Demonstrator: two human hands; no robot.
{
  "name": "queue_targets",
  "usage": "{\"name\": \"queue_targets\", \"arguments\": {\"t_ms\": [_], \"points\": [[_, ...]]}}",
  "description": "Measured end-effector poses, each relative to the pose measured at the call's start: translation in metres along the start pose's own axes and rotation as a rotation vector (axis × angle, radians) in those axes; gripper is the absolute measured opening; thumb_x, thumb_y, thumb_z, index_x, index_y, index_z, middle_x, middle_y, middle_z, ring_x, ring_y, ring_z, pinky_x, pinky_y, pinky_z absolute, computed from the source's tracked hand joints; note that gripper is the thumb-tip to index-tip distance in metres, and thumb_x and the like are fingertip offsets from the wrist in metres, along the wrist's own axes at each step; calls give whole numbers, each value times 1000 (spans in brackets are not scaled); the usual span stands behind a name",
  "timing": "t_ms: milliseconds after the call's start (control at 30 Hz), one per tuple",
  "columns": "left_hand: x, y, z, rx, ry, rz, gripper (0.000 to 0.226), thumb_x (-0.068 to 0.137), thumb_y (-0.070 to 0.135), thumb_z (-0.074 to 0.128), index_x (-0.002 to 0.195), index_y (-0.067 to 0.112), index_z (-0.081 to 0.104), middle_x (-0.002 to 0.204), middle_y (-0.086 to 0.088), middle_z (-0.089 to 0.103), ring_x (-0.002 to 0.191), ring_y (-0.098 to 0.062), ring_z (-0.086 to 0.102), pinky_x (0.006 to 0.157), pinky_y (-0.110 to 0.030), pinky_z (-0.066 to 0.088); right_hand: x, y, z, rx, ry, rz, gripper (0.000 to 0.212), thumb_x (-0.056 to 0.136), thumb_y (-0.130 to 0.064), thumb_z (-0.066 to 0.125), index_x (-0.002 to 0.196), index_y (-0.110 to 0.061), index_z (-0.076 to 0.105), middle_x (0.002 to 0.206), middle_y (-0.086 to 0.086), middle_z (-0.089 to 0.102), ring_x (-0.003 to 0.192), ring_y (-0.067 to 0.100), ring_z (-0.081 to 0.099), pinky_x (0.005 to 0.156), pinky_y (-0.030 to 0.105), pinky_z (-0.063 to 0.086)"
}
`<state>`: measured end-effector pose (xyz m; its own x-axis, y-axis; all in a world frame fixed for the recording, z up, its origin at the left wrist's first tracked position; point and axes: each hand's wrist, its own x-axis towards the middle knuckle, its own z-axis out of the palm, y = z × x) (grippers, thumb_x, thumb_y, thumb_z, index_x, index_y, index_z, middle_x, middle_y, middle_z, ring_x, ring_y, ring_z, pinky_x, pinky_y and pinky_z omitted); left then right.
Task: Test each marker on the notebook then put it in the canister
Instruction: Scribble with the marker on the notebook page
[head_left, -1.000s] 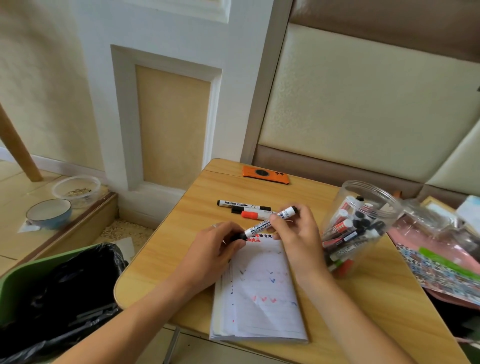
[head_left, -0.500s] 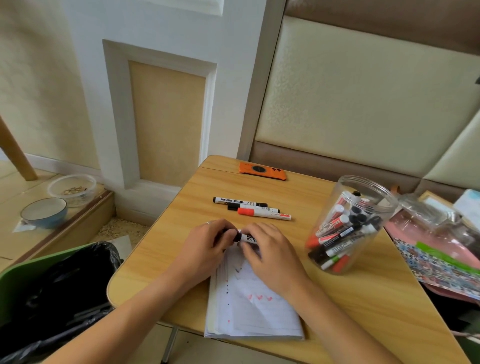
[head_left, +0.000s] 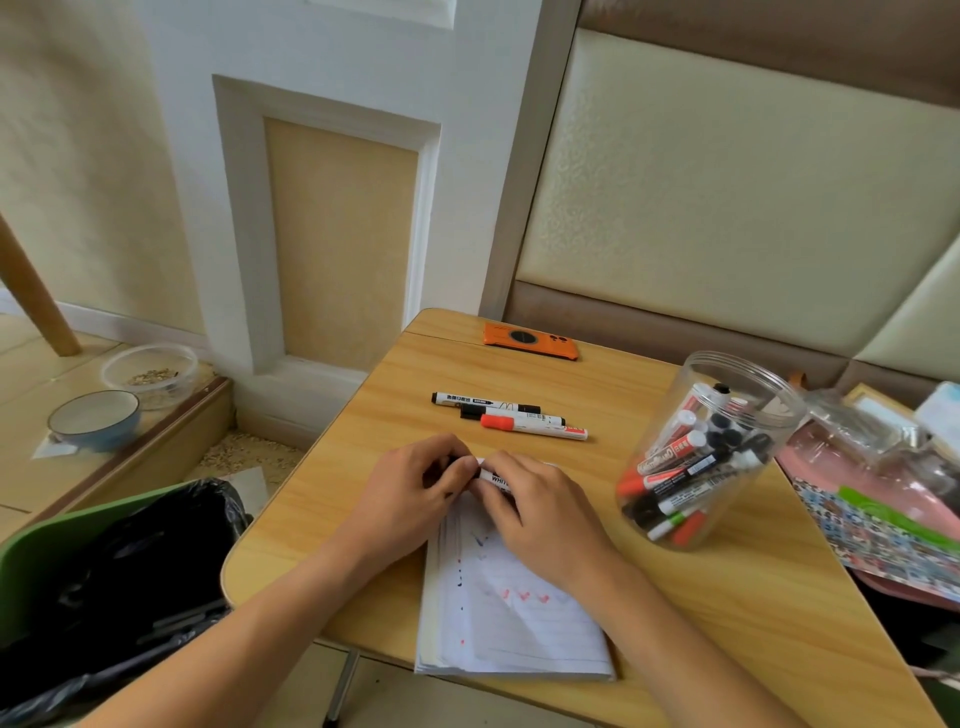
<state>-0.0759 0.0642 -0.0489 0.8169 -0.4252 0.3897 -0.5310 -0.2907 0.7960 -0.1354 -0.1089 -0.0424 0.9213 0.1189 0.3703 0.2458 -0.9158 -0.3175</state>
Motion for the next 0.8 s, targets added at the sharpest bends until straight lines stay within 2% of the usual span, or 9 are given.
{"name": "queue_targets", "arguments": {"t_ms": [133, 400, 467, 567, 700, 800], "points": [[0, -1, -2, 6, -9, 6, 16, 99, 26, 62, 84, 27, 68, 68, 10, 64, 62, -9, 55, 55, -16, 37, 0, -2, 1, -18, 21, 2, 16, 105, -41, 50, 100, -26, 56, 91, -9, 64, 82, 17, 53, 62, 38, 38], [1, -4, -4, -6, -18, 6, 15, 99, 27, 61, 85, 28, 67, 70, 7, 65, 65, -14, 57, 59, -27, 43, -1, -5, -1, -23, 13, 31, 18, 105, -44, 49, 101, -29, 57, 80, -12, 59, 77, 15, 52, 62, 35, 33], [1, -4, -6, -22, -18, 11, 13, 98, 25, 63, 86, 28, 67, 72, 7, 65, 67, -13, 58, 61, -26, 43, 0, -3, -1, -30, 6, 60, 23, 105, -50, 46, 107, -31, 59, 75, -14, 59, 77, 17, 58, 63, 35, 39], [2, -2, -9, -40, -29, 18, 11, 97, 21, 65, 91, 29, 69, 80, 9, 69, 77, -13, 62, 67, -24, 48, 2, -3, -1, -44, -19, 80, 28, 105, -54, 40, 112, -33, 58, 80, -9, 66, 80, 19, 62, 68, 37, 49], [2, 3, -7, -73, 30, -17, 12, 97, 18, 64, 96, 28, 69, 89, 13, 70, 89, -7, 64, 72, -18, 50, 2, -6, 0, -49, -11, 130, 29, 107, -51, 41, 100, -28, 56, 82, -6, 65, 80, 24, 60, 67, 33, 31], [7, -4, -9, -43, 132, -75, 11, 96, 19, 65, 98, 30, 68, 89, 16, 70, 91, -1, 63, 68, -12, 47, 0, -8, 2, -77, 13, 160, 32, 107, -52, 41, 90, -26, 48, 76, -9, 56, 76, 26, 58, 66, 33, 28]]}}
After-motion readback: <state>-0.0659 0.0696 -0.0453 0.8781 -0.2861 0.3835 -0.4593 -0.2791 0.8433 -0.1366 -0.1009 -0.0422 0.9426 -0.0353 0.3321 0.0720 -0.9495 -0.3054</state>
